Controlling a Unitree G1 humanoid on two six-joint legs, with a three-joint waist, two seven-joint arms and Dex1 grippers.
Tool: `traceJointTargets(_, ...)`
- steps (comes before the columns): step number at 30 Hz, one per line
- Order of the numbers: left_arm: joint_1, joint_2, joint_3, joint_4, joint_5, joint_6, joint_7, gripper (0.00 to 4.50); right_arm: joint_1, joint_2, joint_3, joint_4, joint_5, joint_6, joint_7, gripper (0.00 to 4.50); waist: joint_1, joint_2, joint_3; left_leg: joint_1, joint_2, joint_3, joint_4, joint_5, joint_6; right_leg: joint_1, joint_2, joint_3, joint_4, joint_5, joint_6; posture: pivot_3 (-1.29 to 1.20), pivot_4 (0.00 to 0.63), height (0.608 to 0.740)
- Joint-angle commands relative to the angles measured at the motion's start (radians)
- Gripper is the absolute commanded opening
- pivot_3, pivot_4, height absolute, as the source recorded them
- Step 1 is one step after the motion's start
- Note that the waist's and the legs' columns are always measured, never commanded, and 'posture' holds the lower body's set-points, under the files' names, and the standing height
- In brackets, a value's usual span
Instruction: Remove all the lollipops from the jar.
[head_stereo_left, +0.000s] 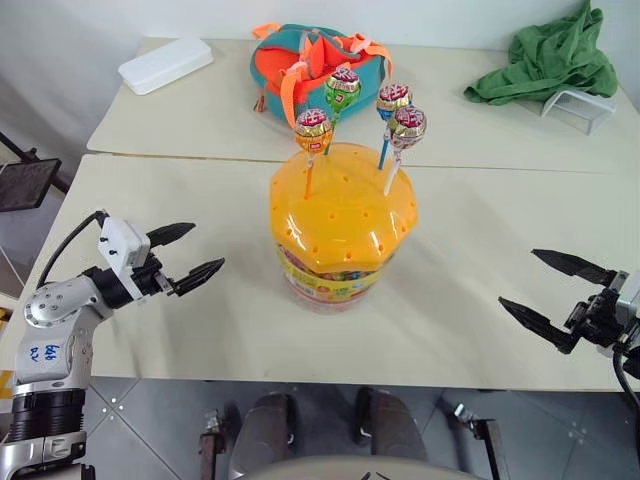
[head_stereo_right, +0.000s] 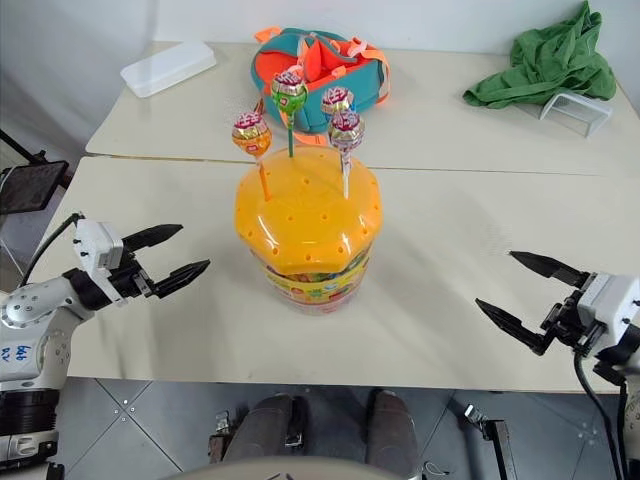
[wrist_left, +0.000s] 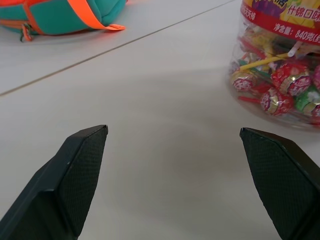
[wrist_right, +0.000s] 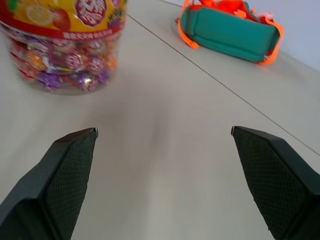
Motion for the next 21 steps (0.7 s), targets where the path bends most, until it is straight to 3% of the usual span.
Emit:
traceJointTargets(1,-0.027,0.083,0.025,-0.08,-0.172,0.174,-0.097,4.5,-0.007,0.018,-0.022,-0.119,0.123,0.061,-0.023,4.48,0.001,0.0,0.0,0.0,0.0,0.0,0.0,0.0,0.0,0.0,0.0,0.0,0.0,0.0,0.0,0.0,0.15,0.74)
traceJointTargets(4,-0.273,0.104,0.099,-0.194,-0.545,0.441,-0.044,4.5,0.021,0.043,-0.036,-0.341,0.263,0.146,-0.115,4.48,0.012,-0.001,0.002,-0.003,0.006,-0.003,0.002,0.0,-0.001,-0.003,0.0,-0.002,0.004,0.0,0.0,0.0,0.15,0.74)
traceJointTargets(6,-0.378,0.131,0.117,-0.178,-0.612,0.503,-0.056,4.5,0.031,0.06,-0.036,-0.464,0.332,0.168,-0.154,4.48,0.017,-0.002,0.002,-0.008,0.007,-0.014,0.014,-0.002,-0.001,-0.002,0.0,-0.006,0.008,0.0,0.0,0.0,0.15,0.74)
traceJointTargets(12,-0.418,0.207,-0.017,-0.248,-0.554,0.563,-0.193,4.5,-0.002,0.088,-0.004,-0.683,0.464,0.198,-0.282,4.48,0.0,0.007,-0.003,0.003,0.0,-0.008,0.009,-0.008,0.001,0.005,0.0,0.0,0.004,0.0,0.002,0.0,0.15,0.74)
traceJointTargets(17,-0.485,0.121,-0.099,-0.277,-0.55,0.589,-0.12,4.5,-0.083,0.12,0.048,-0.715,0.471,0.213,-0.398,4.48,0.005,0.002,-0.001,-0.001,0.002,-0.006,0.013,-0.008,0.001,0.001,0.003,0.003,0.004,0.0,0.002,0.0,0.15,0.74)
traceJointTargets(21,-0.505,0.026,-0.136,-0.317,-0.532,0.581,-0.044,4.5,-0.091,0.124,0.071,-0.717,0.454,0.216,-0.381,4.48,0.007,0.002,-0.001,-0.003,0.001,-0.006,0.014,-0.008,0.001,0.001,0.003,0.005,0.003,0.0,0.002,0.0,0.15,0.74)
